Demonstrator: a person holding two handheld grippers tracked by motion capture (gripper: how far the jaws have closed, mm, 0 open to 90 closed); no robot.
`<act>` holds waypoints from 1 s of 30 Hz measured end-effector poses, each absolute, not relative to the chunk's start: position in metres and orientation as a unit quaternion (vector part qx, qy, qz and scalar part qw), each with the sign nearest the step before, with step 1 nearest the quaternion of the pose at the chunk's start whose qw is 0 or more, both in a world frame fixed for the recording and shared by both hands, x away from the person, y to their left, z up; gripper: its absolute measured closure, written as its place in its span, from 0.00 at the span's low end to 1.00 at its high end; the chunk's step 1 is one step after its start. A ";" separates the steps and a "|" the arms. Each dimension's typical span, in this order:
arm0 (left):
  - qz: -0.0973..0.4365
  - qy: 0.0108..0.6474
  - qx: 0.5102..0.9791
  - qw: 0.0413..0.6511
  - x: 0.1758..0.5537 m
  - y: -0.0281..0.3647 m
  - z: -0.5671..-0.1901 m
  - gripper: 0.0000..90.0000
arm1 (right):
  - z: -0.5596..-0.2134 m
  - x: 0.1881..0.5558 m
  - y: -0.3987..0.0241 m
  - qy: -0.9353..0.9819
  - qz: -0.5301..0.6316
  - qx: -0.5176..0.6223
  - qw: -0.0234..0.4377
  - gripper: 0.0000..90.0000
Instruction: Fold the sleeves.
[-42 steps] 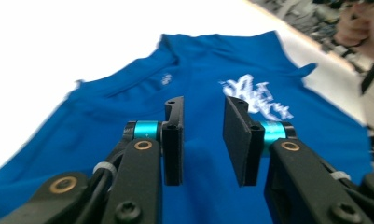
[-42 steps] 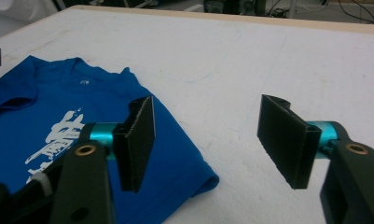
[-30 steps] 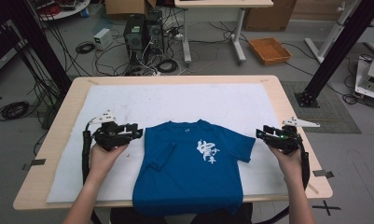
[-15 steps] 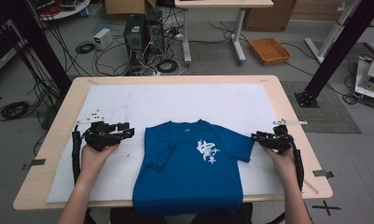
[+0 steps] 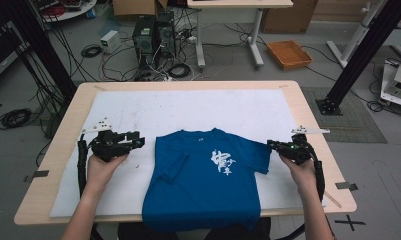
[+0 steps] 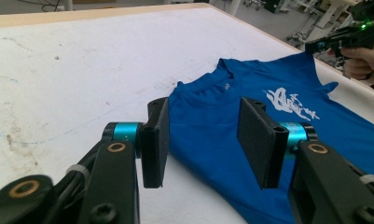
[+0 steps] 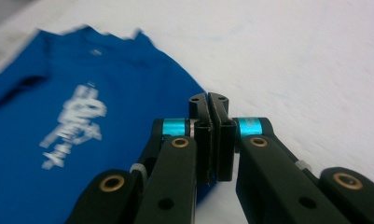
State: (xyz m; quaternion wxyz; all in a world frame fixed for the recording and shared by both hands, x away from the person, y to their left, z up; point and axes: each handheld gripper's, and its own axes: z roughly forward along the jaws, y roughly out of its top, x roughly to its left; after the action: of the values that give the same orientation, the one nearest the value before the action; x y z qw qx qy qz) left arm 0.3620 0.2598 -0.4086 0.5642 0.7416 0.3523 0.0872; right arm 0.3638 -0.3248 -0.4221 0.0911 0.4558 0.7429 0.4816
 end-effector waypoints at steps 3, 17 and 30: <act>0.087 0.351 0.743 0.564 0.362 0.259 -0.408 0.60 | -0.413 0.360 -0.306 0.746 0.496 0.437 0.081 0.99; 0.080 0.349 0.741 0.568 0.363 0.256 -0.408 0.60 | -0.397 0.357 -0.221 0.776 0.479 0.403 0.082 0.99; 0.072 0.347 0.744 0.567 0.365 0.252 -0.410 0.60 | -0.402 0.362 -0.174 0.786 0.464 0.400 0.080 0.85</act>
State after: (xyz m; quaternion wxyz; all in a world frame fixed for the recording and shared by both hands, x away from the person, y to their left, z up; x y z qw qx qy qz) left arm 0.3648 0.2517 -0.4098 0.5670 0.7436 0.3471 0.0717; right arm 0.3622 -0.1744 -0.4016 0.0797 0.4003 0.7865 0.4636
